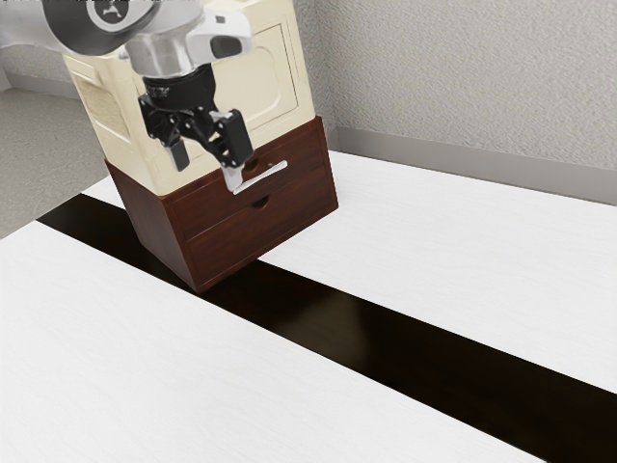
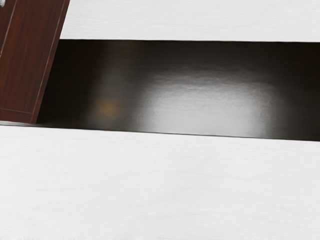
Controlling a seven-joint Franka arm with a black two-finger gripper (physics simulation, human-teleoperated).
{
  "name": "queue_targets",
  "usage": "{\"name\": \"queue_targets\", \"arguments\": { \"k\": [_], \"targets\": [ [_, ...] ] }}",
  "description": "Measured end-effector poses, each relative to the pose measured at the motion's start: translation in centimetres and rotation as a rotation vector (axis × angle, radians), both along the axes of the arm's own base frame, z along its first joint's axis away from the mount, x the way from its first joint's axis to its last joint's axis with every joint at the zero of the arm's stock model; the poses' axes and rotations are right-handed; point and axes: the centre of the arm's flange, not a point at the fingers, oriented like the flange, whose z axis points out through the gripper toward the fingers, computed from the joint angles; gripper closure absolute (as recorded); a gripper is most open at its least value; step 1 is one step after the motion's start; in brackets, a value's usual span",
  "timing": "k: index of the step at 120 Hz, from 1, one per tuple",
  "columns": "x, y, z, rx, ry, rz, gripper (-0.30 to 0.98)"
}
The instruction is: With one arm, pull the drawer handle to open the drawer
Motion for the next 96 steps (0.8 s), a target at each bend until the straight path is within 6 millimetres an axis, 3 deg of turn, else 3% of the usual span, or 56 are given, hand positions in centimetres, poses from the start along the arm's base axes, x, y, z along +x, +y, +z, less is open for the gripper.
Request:
{"name": "queue_targets", "arguments": {
  "k": [13, 29, 49, 74, 96],
  "targets": [
    [0.3, -0.1, -0.5, -0.002, 0.008, 0.014, 0.00],
    [0.6, -2.0, -1.3, -0.001, 0.026, -0.005, 0.00],
    [1.2, -2.0, -2.6, -0.015, 0.047, 0.010, 0.00],
    [7.1, -2.8, -5.1, 0.011, 0.012, -0.003, 0.00],
    [12.8, -1.5, -9.7, -0.003, -0.035, -0.036, 0.00]
  ]
}}
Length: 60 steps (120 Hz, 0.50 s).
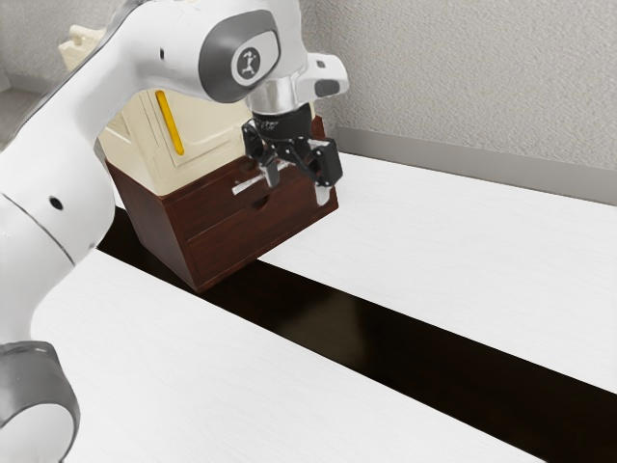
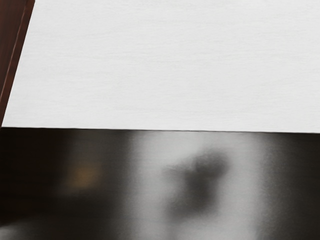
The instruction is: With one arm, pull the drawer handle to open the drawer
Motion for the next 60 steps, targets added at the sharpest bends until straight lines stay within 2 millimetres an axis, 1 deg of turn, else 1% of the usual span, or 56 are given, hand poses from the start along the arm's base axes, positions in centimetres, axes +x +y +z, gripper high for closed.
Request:
{"name": "queue_targets", "arguments": {
  "k": [14, 20, 25, 34, 42, 47, 60],
  "targets": [
    [2.1, 0.6, -1.8, 0.032, -0.027, -0.023, 0.00],
    [2.8, 1.2, -2.4, 0.045, -0.040, -0.034, 0.00],
    [3.4, 1.6, -2.6, 0.054, -0.060, -0.043, 0.00],
    [3.9, 3.2, -2.1, 0.072, -0.097, -0.047, 0.01],
    [4.4, 4.3, -2.6, 0.097, -0.106, -0.057, 0.08],
    [4.7, 5.4, -3.1, 0.113, -0.107, -0.060, 0.13],
    [5.1, 7.7, -3.4, 0.179, -0.112, -0.076, 0.26]
  ]
}}
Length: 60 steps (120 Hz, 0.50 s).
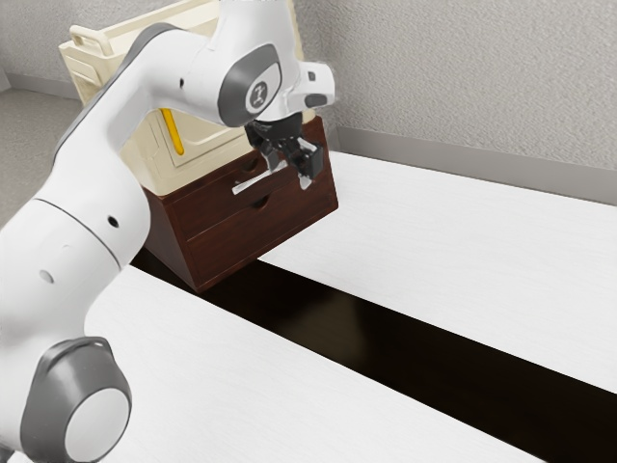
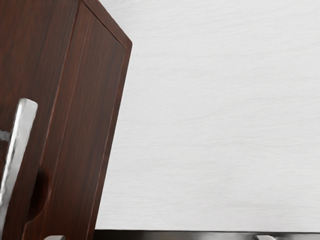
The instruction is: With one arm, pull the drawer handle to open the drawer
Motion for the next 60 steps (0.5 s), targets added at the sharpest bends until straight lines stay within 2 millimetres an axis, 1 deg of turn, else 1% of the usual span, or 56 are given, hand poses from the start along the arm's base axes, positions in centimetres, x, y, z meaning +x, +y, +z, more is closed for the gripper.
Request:
{"name": "queue_targets", "arguments": {
  "k": [5, 14, 20, 31, 60],
  "targets": [
    [0.2, 0.9, -0.2, 0.020, -0.005, -0.007, 0.31],
    [0.8, 1.7, -0.8, 0.053, -0.016, -0.031, 0.37],
    [1.0, 2.2, -0.8, 0.079, -0.022, -0.047, 0.40],
    [1.0, 3.8, -0.6, 0.117, -0.030, -0.062, 0.44],
    [1.6, 4.7, -1.4, 0.168, -0.020, -0.128, 0.52]
  ]
}}
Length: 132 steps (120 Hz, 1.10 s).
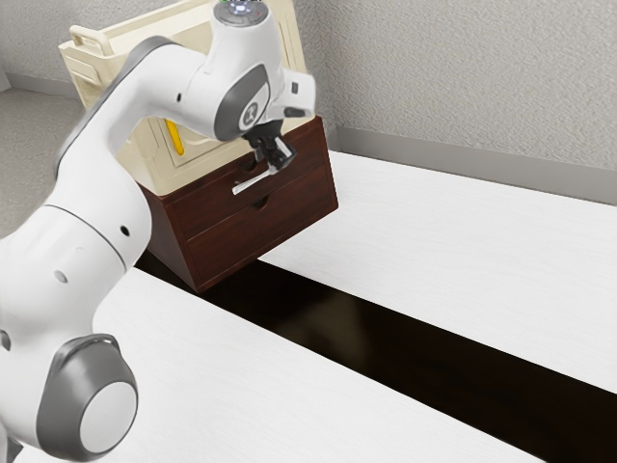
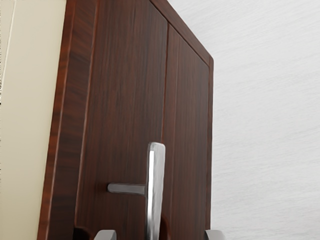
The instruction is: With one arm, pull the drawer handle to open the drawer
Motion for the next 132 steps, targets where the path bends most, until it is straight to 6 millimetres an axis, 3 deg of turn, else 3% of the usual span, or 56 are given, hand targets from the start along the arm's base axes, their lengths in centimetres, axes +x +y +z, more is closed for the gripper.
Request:
{"name": "queue_targets", "arguments": {
  "k": [39, 73, 94, 132],
  "targets": [
    [0.4, 1.8, -2.4, 0.023, 0.055, -0.034, 0.55],
    [0.6, 1.4, -4.2, 0.008, 0.109, -0.064, 0.72],
    [0.2, -0.4, -5.3, -0.016, 0.158, -0.088, 0.80],
    [-1.4, -5.2, -2.7, -0.073, 0.137, -0.141, 0.77]
  ]
}}
